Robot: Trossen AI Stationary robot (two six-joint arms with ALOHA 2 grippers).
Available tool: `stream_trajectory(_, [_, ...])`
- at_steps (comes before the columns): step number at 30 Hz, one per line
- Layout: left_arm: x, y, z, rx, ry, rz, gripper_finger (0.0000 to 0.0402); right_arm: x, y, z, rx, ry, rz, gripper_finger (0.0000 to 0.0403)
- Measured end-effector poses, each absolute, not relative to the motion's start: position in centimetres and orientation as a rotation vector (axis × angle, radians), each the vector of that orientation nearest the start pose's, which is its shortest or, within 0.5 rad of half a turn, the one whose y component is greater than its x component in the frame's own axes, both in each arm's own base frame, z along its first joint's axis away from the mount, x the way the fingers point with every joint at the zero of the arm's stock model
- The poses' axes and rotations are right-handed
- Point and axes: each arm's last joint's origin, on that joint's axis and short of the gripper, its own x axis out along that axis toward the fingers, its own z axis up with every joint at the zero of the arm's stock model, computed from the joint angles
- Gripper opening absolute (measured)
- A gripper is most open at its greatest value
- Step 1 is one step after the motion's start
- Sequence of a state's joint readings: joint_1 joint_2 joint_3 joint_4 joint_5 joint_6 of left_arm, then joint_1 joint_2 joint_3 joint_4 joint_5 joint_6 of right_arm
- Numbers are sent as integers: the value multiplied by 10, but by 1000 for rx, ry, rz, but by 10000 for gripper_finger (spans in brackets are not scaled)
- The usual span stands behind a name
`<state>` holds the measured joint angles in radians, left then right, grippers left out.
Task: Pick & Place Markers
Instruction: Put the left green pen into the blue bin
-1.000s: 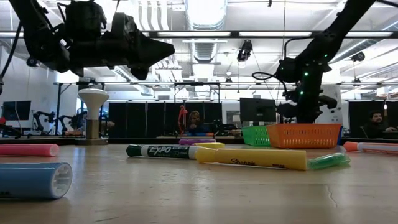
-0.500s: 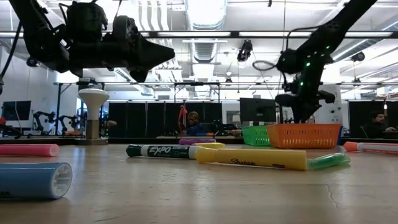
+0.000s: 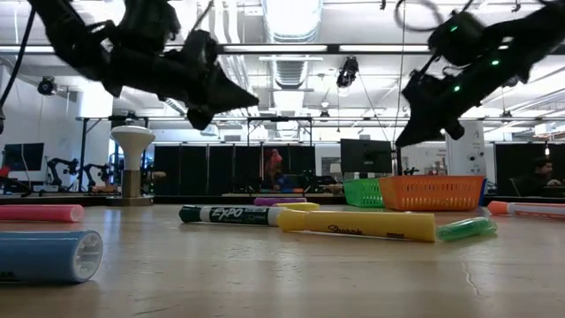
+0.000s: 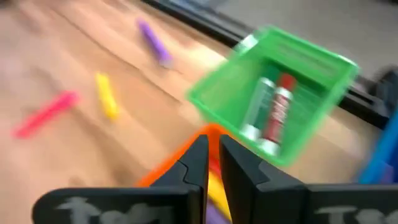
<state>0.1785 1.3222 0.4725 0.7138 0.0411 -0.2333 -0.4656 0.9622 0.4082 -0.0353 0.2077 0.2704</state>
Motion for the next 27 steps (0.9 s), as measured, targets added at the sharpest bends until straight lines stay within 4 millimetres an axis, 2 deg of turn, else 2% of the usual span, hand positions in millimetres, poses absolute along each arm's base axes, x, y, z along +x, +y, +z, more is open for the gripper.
stream_trajectory(6, [268,21,211,-233,443,219,1,162,-63,183,297,332,-593,33])
stream_trajectory(12, [266,-28,228,-234,703,197,0,157,-49,175,276,277,-516,34])
stream_trajectory(18, [235,-78,225,-237,999,162,0,155,-44,172,264,267,-483,34])
stream_trajectory(27, [180,-139,218,-425,1356,127,11,157,-34,173,262,269,-423,34])
